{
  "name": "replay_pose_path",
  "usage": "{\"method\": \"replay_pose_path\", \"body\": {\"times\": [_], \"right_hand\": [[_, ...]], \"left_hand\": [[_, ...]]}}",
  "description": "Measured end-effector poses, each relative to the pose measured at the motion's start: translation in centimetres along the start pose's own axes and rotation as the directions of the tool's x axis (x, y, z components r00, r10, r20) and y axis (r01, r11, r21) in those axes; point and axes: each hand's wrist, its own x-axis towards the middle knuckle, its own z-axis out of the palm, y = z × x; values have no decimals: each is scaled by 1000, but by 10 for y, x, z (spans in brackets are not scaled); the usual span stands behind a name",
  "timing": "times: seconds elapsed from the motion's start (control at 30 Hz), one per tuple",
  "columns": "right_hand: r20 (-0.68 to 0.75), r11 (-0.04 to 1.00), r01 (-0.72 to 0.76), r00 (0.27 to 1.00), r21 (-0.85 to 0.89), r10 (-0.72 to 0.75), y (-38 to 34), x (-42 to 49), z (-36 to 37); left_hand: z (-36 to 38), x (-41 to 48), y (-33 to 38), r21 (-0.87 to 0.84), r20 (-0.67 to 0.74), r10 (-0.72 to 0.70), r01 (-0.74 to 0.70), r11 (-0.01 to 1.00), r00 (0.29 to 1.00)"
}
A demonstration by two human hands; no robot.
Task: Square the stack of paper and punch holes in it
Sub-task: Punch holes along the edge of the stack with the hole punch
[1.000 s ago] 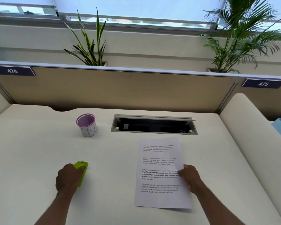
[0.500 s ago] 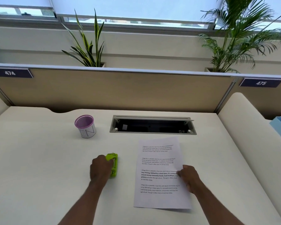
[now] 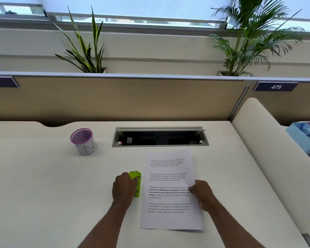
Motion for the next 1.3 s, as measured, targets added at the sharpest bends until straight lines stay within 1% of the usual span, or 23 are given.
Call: {"method": "replay_pose_path", "body": {"times": [0.13, 0.4, 0.57, 0.87, 1.03, 1.17, 1.3], "right_hand": [[48, 995, -41, 998, 86, 37, 2, 2, -1], [157, 989, -53, 987, 141, 31, 3, -4, 3], [144, 993, -20, 990, 118, 3, 1, -4, 7], [144, 991, -42, 989, 127, 23, 1, -1, 17], [165, 991, -40, 986, 127, 19, -2, -5, 28], [169, 992, -41, 985, 123, 20, -3, -6, 29], [150, 995, -21, 989, 96, 6, -4, -8, 29]], "left_hand": [[2, 1, -4, -33, -13, 19, -20, 999, 1000], [5, 3, -6, -26, -29, 34, -35, 999, 999], [6, 3, -8, -16, -43, 48, -49, 999, 998], [8, 1, -9, -45, -65, 58, -61, 997, 996], [8, 4, -13, -108, -59, 31, -37, 993, 998], [5, 9, -14, -157, -4, -14, 13, 988, 1000], [3, 14, -15, -239, 52, -85, 95, 966, 995]]}}
